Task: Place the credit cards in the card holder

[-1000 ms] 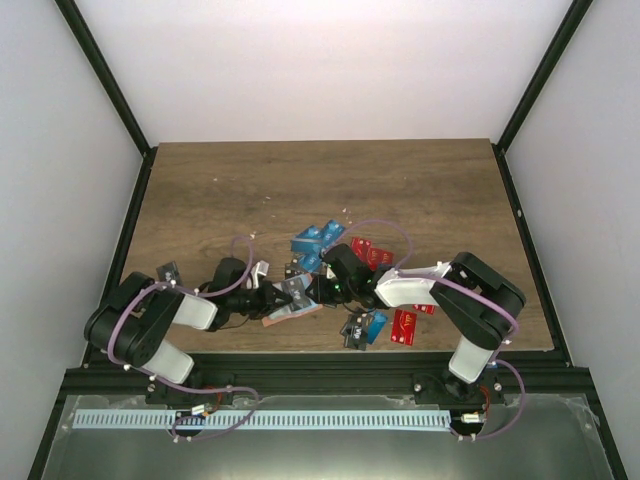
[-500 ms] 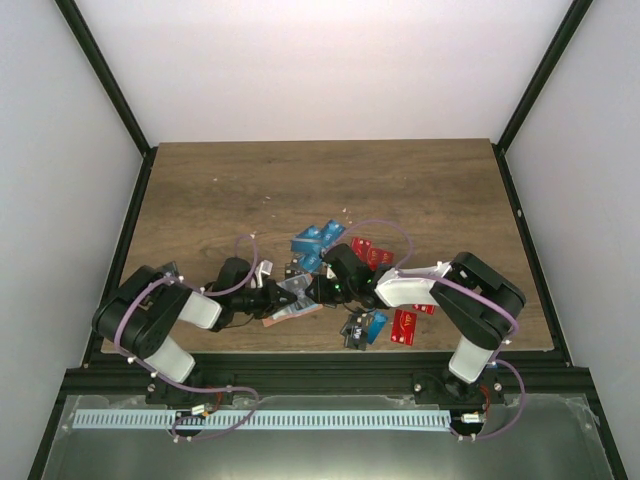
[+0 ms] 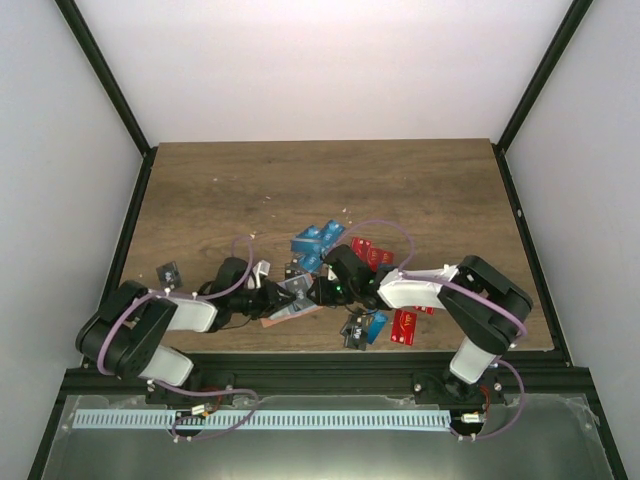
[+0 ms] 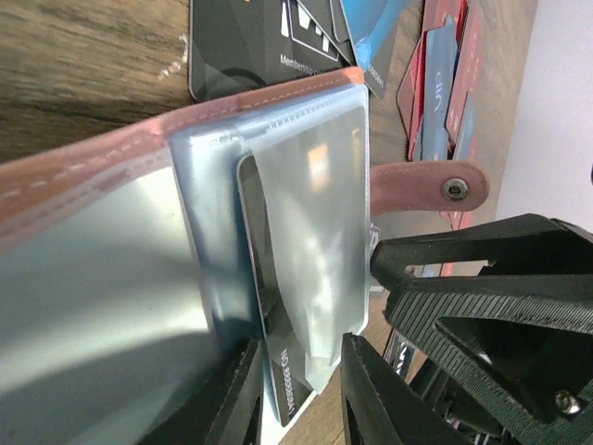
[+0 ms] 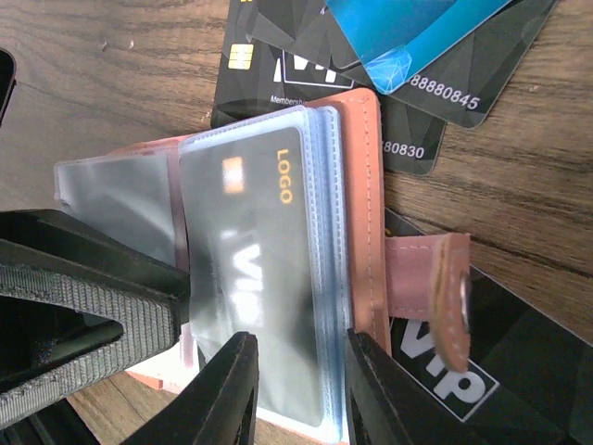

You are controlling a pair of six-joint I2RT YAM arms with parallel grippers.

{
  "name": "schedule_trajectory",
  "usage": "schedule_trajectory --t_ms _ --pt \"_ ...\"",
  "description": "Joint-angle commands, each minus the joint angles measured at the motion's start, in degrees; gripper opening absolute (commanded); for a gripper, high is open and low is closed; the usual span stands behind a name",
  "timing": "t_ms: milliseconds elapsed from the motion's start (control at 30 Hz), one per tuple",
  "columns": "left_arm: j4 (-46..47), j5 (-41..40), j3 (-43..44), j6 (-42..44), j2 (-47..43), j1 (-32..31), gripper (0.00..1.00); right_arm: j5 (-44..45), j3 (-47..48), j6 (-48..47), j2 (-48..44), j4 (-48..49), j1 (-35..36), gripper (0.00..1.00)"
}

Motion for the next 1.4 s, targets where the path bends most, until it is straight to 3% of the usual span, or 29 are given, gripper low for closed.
schedule_trajectory --t_ms 0,167,333,567,833,1367 --pt "-8.5 -1.3 0.0 2.5 -3.2 -0.2 0.28 1.4 0.3 -1.3 -2.5 -2.5 0.3 0.28" --pt "-14.8 -1.0 0.8 3.9 -7.3 -0.1 0.45 2.8 0.7 -1.7 -4.3 -3.6 0.3 0.29" --pt "-21.3 -2.4 2.4 6.4 -11.7 -0.2 0.48 3.0 1.0 -1.9 -6.1 -3.9 0.2 0.3" --pt "-28.4 -8.4 5.2 11.4 -16.2 -0.1 0.3 0.0 0.9 -1.9 -6.4 -2.8 0.2 0.32" --pt "-25.3 -8.1 6.1 12.3 -11.6 -0.2 0.04 -1.1 0.8 -1.4 -4.9 -1.2 0.2 0.33" --pt "-21.0 -8.6 6.8 14.1 -3.7 -0.6 0.04 -1.7 0.6 -1.4 -3.2 0.1 0.2 0.33"
